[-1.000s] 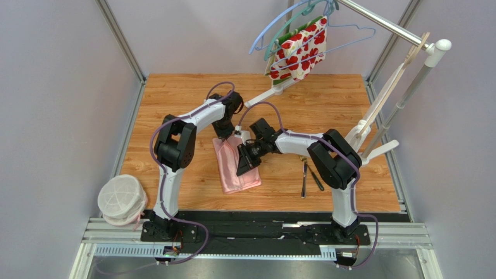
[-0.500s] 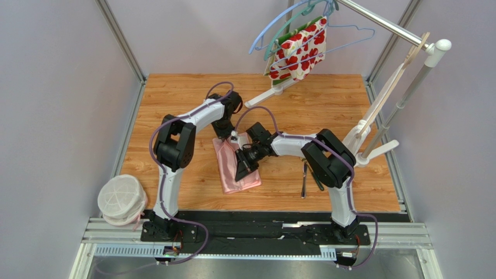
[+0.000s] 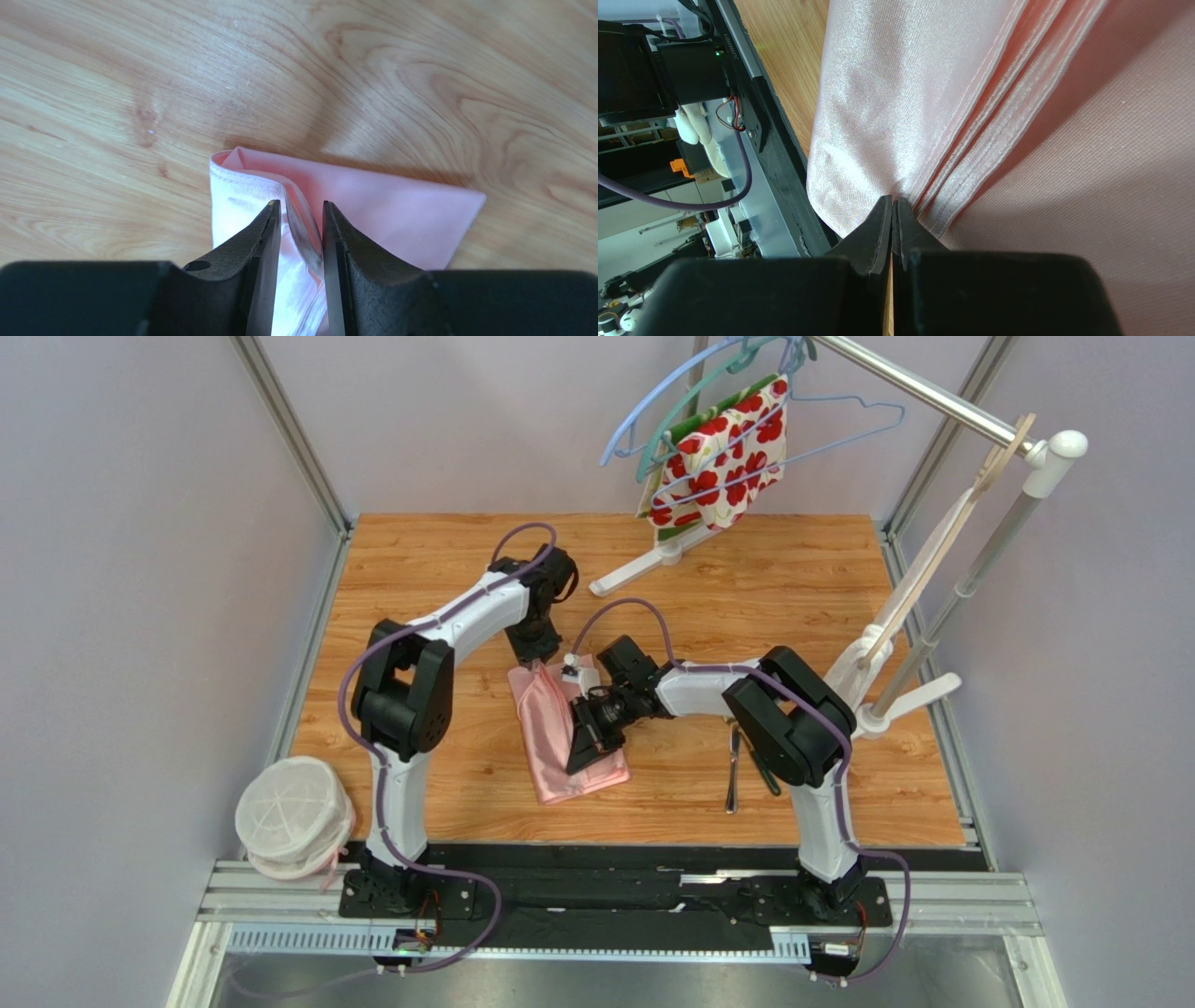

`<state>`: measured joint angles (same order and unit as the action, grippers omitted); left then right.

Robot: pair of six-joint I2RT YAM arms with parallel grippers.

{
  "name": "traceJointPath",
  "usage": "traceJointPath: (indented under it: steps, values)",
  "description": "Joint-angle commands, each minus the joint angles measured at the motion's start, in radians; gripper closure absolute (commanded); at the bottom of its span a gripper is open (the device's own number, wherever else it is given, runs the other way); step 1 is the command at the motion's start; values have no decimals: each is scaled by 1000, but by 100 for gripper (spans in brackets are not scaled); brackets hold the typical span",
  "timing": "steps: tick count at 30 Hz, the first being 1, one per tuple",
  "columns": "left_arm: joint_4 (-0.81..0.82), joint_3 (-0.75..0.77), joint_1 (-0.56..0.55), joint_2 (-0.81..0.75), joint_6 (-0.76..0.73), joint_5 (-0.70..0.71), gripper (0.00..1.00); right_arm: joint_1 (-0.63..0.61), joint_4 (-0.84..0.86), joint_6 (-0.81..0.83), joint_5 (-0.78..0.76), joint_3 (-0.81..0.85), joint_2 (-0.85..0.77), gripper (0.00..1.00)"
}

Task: Fold the napkin into a case and place the utensils inside
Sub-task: Fold the lower triangle-folded napkin at the center of the board, then smooth out the 2/3-rectangle-folded napkin.

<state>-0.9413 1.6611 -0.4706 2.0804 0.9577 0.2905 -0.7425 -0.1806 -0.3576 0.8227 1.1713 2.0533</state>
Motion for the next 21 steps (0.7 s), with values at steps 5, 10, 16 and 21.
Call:
traceJointPath:
  steps: [5,10,16,21]
  values:
    - [-20,31,4,-215,-252,22,58,8,27,-3,-48,-22,7,100]
    - [45,-201,10,-351,-310,-136,83,11,30,-9,-57,-33,-18,100]
    - [427,-589,4,-485,-218,-425,100,35,1,-26,-60,-15,-53,100]
    - [489,-673,-3,-516,-209,-445,100,63,-34,-64,-42,11,-110,100]
